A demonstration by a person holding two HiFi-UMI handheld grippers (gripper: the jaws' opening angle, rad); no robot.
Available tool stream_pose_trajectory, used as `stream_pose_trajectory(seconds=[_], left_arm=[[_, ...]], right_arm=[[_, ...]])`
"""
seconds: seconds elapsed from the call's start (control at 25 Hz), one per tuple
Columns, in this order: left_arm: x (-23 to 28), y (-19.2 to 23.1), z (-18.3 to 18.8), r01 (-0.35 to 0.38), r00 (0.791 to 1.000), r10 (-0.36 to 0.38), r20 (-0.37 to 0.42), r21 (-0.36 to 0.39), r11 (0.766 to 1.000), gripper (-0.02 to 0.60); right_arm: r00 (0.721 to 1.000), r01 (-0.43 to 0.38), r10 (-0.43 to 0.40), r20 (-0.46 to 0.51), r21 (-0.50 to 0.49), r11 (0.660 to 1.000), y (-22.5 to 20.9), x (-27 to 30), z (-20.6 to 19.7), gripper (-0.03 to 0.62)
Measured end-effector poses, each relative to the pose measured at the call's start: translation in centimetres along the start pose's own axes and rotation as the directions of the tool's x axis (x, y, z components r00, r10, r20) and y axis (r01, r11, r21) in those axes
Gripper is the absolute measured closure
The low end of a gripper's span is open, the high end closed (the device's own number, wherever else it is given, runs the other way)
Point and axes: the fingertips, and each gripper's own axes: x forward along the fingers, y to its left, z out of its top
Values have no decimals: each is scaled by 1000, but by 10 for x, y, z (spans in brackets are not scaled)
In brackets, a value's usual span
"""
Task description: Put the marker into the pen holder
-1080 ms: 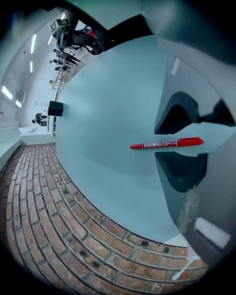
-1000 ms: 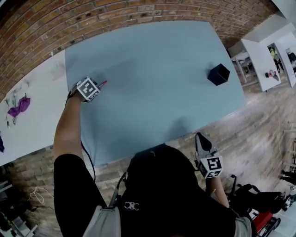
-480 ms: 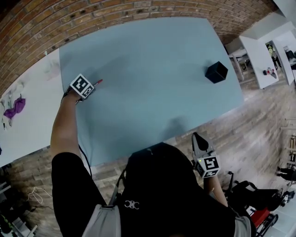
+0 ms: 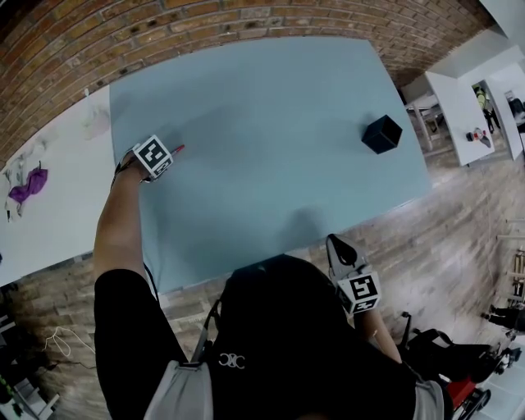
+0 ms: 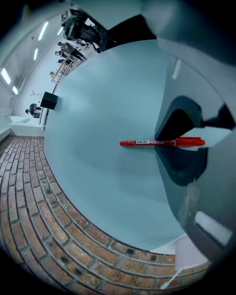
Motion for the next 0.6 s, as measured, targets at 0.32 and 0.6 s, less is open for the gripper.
stream_pose_trajectory(seconds=[0.32,0.6], left_arm=[[-44,-17,26,-42,991,42,131,-5,999,532],[-128,-25,85,-77,834,146,531,-150,986,532]], right_arm=[[995,-54,53,85,12,998,-8,15,20,583],[983,-115,116,142,-18,993,-10,30,35,583]])
